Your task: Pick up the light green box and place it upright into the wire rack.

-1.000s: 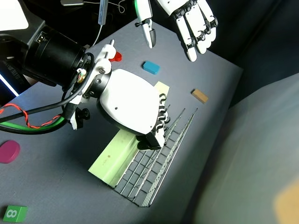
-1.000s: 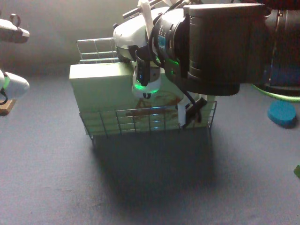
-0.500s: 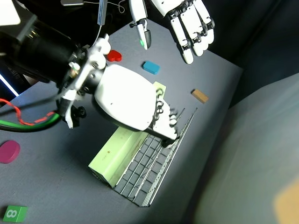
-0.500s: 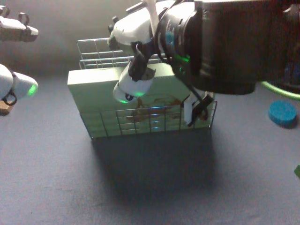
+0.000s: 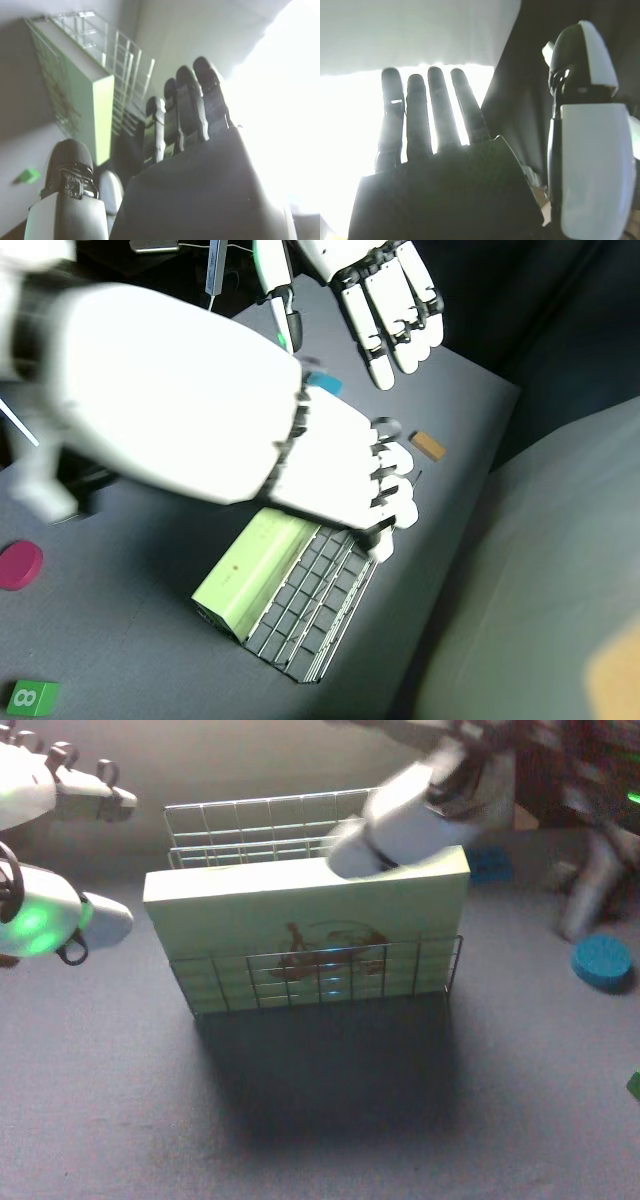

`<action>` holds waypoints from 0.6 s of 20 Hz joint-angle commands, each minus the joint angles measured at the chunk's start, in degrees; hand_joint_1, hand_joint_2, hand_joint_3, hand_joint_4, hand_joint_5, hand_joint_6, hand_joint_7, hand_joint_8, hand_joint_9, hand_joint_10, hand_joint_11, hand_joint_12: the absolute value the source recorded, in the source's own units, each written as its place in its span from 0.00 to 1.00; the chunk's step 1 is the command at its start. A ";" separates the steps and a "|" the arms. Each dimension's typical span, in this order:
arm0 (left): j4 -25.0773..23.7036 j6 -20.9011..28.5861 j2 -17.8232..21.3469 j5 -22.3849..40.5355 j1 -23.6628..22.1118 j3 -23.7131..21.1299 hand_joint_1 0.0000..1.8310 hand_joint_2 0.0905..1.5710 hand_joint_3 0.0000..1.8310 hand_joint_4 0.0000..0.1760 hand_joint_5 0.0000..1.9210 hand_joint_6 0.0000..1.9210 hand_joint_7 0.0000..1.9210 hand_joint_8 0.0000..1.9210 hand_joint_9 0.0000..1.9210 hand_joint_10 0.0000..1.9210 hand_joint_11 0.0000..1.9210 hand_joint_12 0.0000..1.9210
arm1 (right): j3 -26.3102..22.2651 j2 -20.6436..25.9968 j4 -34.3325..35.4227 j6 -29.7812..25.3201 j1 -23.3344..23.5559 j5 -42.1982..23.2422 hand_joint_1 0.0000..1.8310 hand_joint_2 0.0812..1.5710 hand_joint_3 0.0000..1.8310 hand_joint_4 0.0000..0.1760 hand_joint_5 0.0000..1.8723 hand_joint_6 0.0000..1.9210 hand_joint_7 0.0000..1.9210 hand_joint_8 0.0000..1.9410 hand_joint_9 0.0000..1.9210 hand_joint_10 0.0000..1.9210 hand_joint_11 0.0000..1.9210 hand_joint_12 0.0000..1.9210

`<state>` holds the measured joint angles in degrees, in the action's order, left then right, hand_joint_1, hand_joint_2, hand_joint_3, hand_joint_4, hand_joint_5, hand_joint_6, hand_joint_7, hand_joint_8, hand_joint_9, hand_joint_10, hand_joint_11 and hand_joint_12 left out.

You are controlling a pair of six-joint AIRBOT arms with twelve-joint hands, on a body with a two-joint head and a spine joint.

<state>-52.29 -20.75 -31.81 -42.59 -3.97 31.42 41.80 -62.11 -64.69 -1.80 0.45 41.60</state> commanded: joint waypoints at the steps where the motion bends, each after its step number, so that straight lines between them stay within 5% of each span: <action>1: -3.77 -0.05 -0.10 3.08 -0.23 -0.23 0.13 0.78 0.00 0.44 0.08 0.00 0.08 0.00 0.09 0.00 0.00 0.22 | -0.82 0.74 -3.82 0.62 0.70 -3.80 0.23 0.66 0.00 0.00 0.18 0.01 0.20 0.01 0.18 0.02 0.01 0.61; 3: -3.81 -0.06 -0.52 3.08 -0.14 -0.87 0.18 0.77 0.00 0.33 0.14 0.00 0.13 0.00 0.13 0.00 0.00 0.29 | -5.01 5.37 -3.83 3.58 0.80 -4.37 0.24 0.71 0.00 0.00 0.28 0.02 0.34 0.03 0.32 0.07 0.14 0.65; 4: -3.81 -0.06 -0.76 3.11 -0.05 -1.10 0.20 0.78 0.00 0.25 0.17 0.00 0.16 0.00 0.16 0.00 0.00 0.34 | -6.51 6.94 -3.83 4.10 1.02 -3.10 0.24 0.72 0.00 0.00 0.32 0.01 0.37 0.05 0.31 0.24 0.19 0.69; 5: -3.81 -0.06 -1.06 3.11 -0.01 -1.37 0.24 0.77 0.00 0.02 0.27 0.01 0.24 0.01 0.23 0.01 0.04 0.41 | -8.07 9.04 -3.82 4.20 1.03 -2.61 0.29 0.72 0.00 0.00 0.39 0.06 0.36 0.25 0.28 0.54 0.26 0.79; 7: -3.81 -0.05 -1.46 3.11 0.31 -1.83 0.32 0.75 0.00 0.00 0.45 0.05 0.44 0.06 0.42 0.07 0.21 0.50 | -10.26 11.94 -3.83 2.54 -0.25 -4.04 0.35 0.72 0.00 0.00 0.35 0.59 0.32 0.70 0.33 0.89 0.38 0.96; 8: -3.81 0.05 -1.53 3.09 0.52 -2.10 0.34 0.74 0.00 0.00 0.49 0.08 0.50 0.15 0.48 0.16 0.29 0.52 | -10.73 12.97 -3.83 1.12 -1.30 -6.29 0.37 0.72 0.00 0.00 0.34 0.79 0.33 0.85 0.40 0.98 0.48 0.99; 9: -3.81 0.39 -1.53 3.09 0.76 -2.38 0.36 0.74 0.00 0.00 0.51 0.19 0.47 0.39 0.46 0.41 0.36 0.59 | -10.79 13.37 -3.83 0.06 -2.36 -7.62 0.38 0.73 0.00 0.00 0.34 0.92 0.35 0.95 0.48 1.00 0.56 1.00; 11: -3.84 0.53 -1.58 3.07 1.23 -3.07 0.38 0.76 0.00 0.00 0.39 0.74 0.40 0.81 0.43 0.86 0.44 0.90 | -10.52 13.49 -3.83 -0.20 -4.56 -9.85 0.41 0.73 0.00 0.00 0.46 1.00 0.53 1.00 0.71 1.00 0.88 1.00; 12: -3.84 0.61 -1.58 3.08 1.50 -3.28 0.36 0.78 0.00 0.00 0.38 0.89 0.41 0.92 0.45 0.97 0.49 0.98 | -10.25 13.50 -3.83 -0.44 -5.22 -11.15 0.40 0.76 0.01 0.00 0.51 1.00 0.60 1.00 0.80 1.00 0.96 1.00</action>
<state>-52.36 -19.86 -33.36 -41.78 -1.83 28.21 31.62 -48.56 -65.10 -2.04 -5.63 33.95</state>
